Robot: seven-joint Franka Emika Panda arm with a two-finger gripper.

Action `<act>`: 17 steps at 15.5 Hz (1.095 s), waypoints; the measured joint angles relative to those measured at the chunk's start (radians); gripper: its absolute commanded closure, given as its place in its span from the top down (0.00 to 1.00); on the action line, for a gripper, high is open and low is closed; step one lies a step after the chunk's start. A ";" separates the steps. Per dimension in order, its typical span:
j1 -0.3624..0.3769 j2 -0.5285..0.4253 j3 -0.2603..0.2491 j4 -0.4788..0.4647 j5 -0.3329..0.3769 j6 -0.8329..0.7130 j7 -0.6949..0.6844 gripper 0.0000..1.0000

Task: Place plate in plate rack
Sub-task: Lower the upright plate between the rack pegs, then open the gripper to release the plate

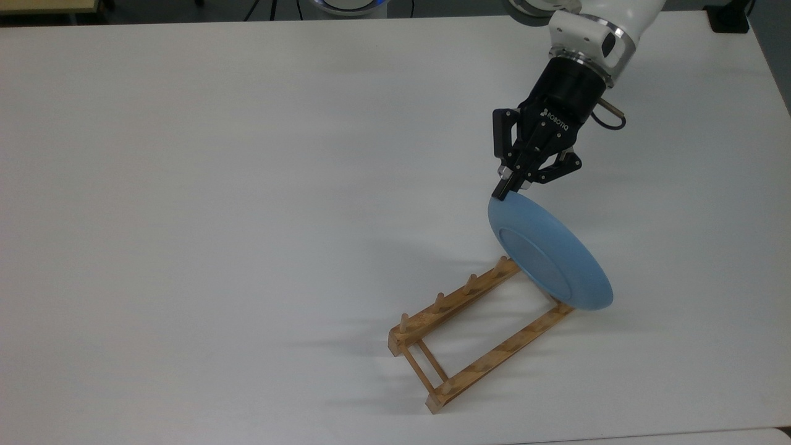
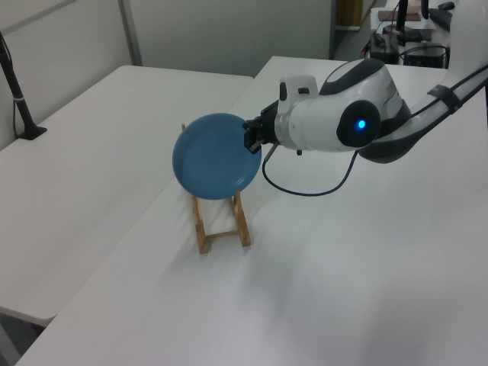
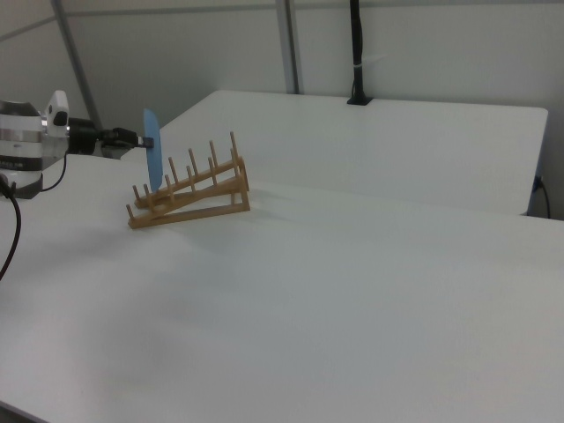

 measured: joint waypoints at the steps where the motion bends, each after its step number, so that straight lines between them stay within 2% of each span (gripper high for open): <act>1: 0.000 0.006 0.000 0.000 -0.006 0.000 0.001 0.00; 3: 0.000 0.017 -0.001 0.000 -0.012 0.000 0.002 0.03; 5: 0.000 0.026 -0.001 0.000 -0.019 0.000 0.003 0.40; 6: 0.000 0.028 -0.002 0.000 -0.019 0.000 0.003 0.66; 7: -0.001 0.031 -0.002 0.000 -0.019 0.000 0.004 1.00; 15: -0.008 0.033 -0.007 0.022 -0.018 -0.001 0.021 1.00; 17: -0.017 0.024 -0.007 0.043 0.029 -0.001 0.025 1.00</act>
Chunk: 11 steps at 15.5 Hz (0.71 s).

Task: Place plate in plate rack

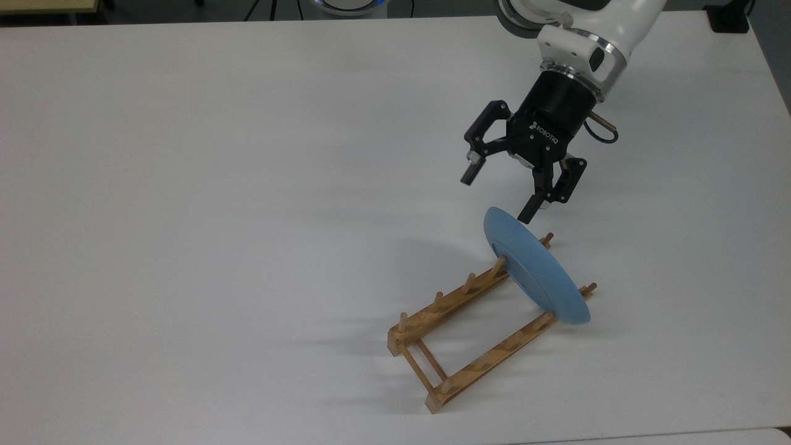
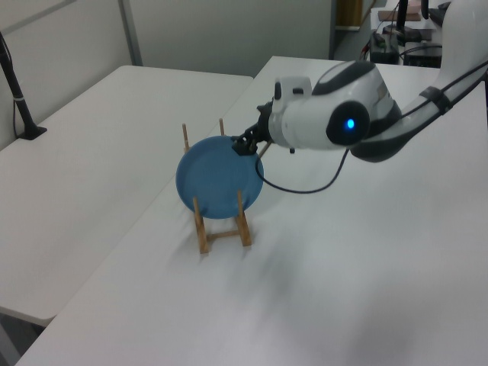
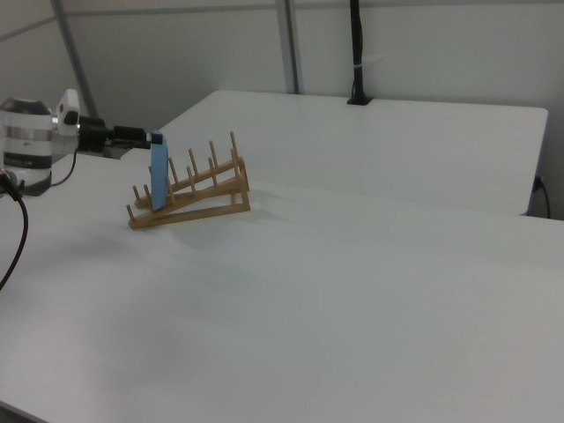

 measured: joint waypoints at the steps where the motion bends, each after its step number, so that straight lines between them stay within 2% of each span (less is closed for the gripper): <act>1: -0.005 -0.012 0.000 0.011 0.053 0.000 0.000 1.00; 5: -0.040 -0.120 -0.001 0.030 0.342 -0.001 -0.047 1.00; 8: -0.106 -0.236 -0.005 0.032 0.651 -0.026 -0.197 1.00; 11: -0.211 -0.349 -0.025 0.043 0.997 -0.120 -0.472 1.00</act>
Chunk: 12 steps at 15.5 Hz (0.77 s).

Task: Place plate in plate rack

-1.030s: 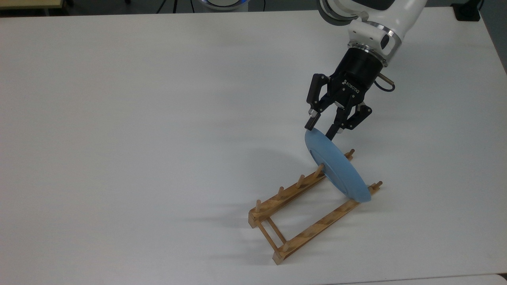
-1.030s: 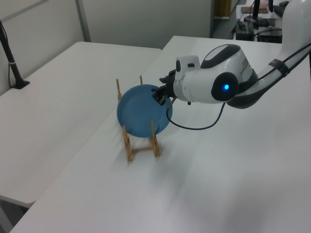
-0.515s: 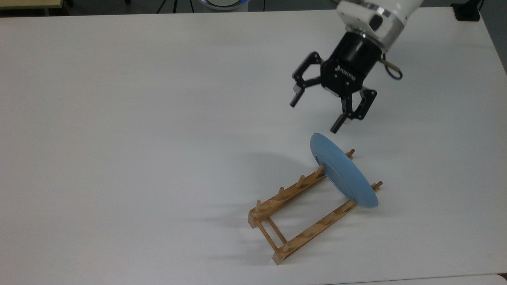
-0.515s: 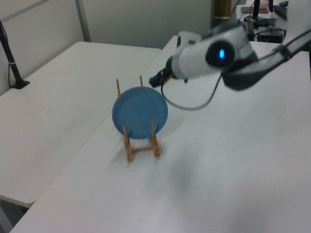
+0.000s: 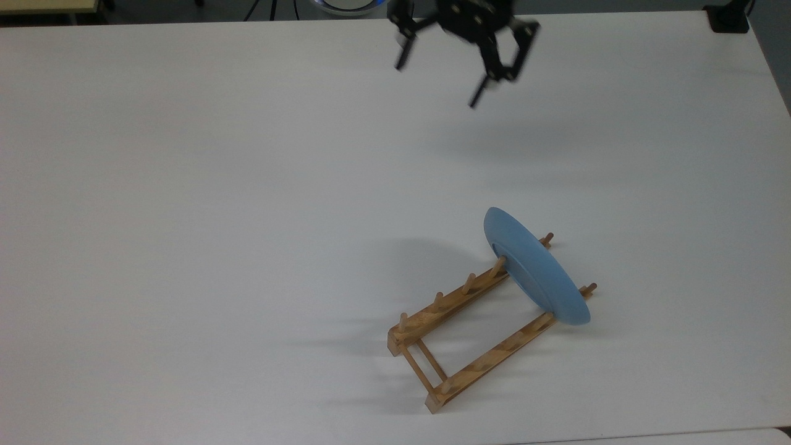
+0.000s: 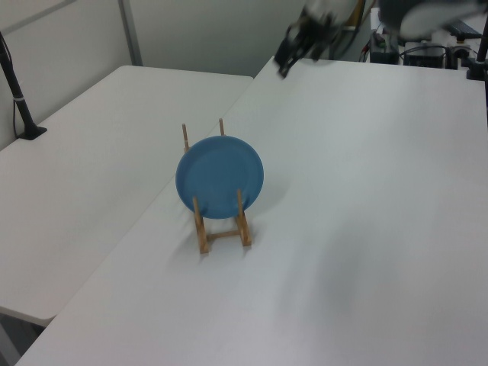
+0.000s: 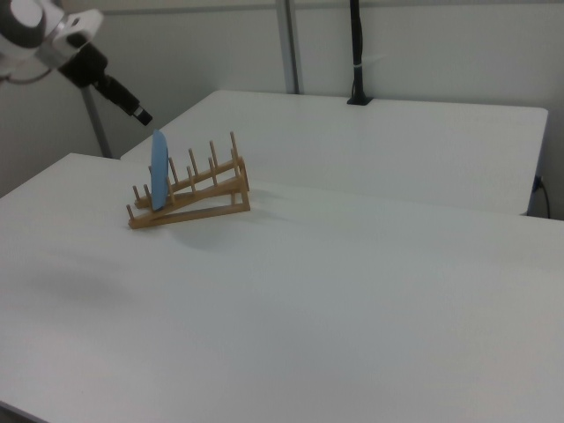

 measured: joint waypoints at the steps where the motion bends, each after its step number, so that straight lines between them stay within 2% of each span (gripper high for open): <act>1: -0.029 -0.033 -0.025 0.011 0.105 -0.051 -0.099 1.00; 3: -0.057 -0.079 -0.107 0.028 0.274 -0.153 -0.263 1.00; 5: -0.064 -0.105 -0.196 0.034 0.390 -0.246 -0.382 1.00; 9: -0.062 -0.139 -0.344 0.035 0.545 -0.399 -0.562 1.00; 12: -0.063 -0.153 -0.418 0.028 0.601 -0.420 -0.745 1.00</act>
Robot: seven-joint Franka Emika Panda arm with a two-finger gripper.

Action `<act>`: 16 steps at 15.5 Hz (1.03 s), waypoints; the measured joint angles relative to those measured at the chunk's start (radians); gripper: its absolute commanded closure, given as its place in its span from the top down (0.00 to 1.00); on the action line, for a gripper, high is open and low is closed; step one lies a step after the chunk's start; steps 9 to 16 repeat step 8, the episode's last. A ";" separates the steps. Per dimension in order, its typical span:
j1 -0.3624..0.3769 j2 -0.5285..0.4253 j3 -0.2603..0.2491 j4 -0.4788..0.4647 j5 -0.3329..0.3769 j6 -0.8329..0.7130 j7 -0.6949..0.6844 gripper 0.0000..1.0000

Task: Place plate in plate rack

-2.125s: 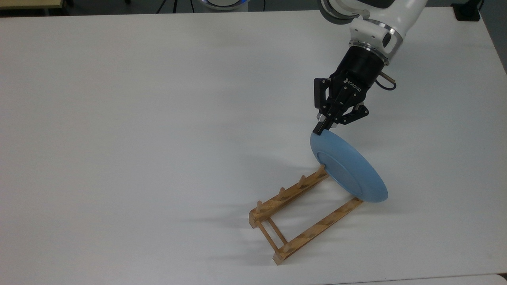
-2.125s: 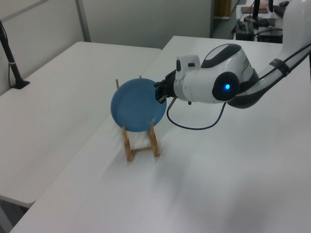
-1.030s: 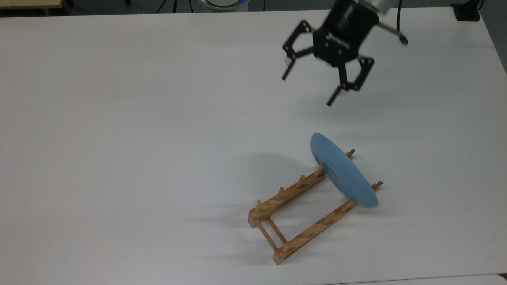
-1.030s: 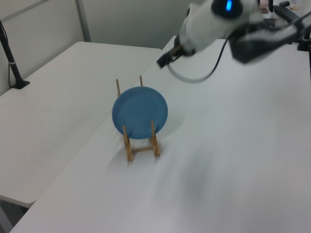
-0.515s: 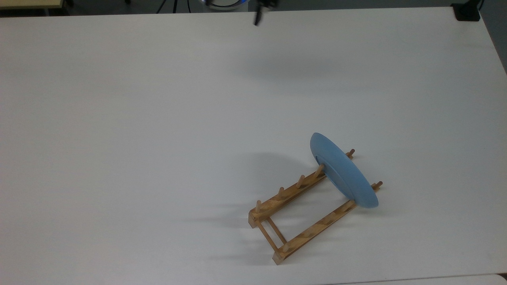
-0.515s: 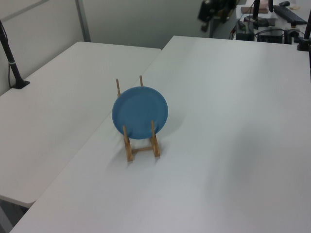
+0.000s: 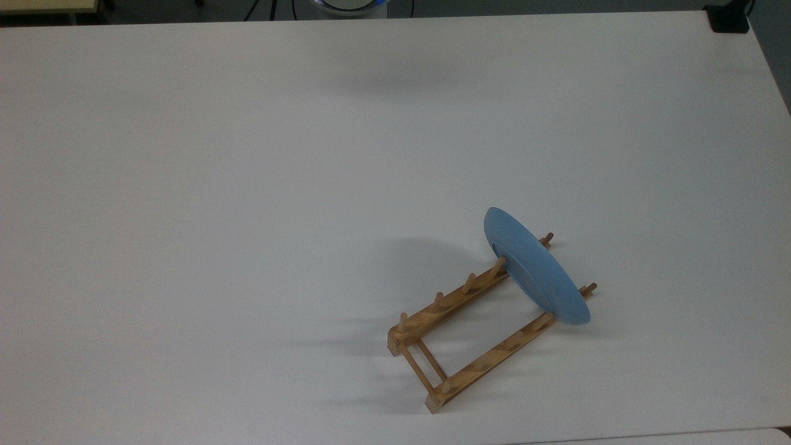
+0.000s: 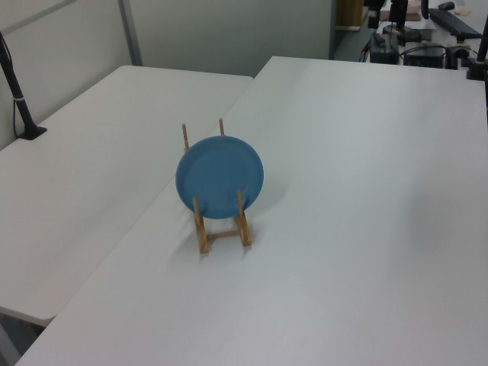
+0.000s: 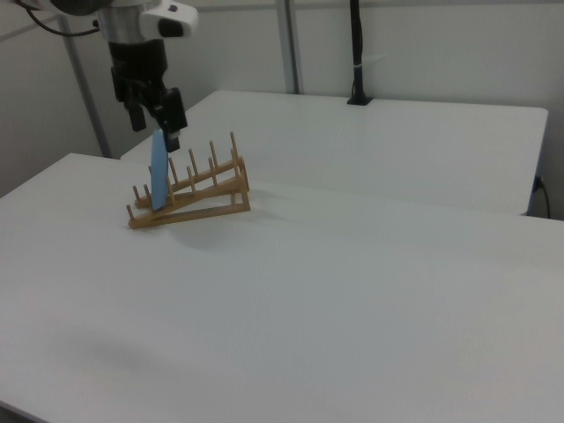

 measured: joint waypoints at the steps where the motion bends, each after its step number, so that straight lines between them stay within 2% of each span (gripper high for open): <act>1: 0.000 0.000 -0.009 -0.005 0.003 0.016 -0.062 1.00; 4: 0.001 0.005 -0.012 -0.033 0.003 0.128 -0.209 1.00; 6: 0.001 0.014 -0.012 -0.046 0.003 0.187 -0.245 1.00; 16: 0.002 0.021 -0.011 -0.047 0.003 0.199 -0.257 1.00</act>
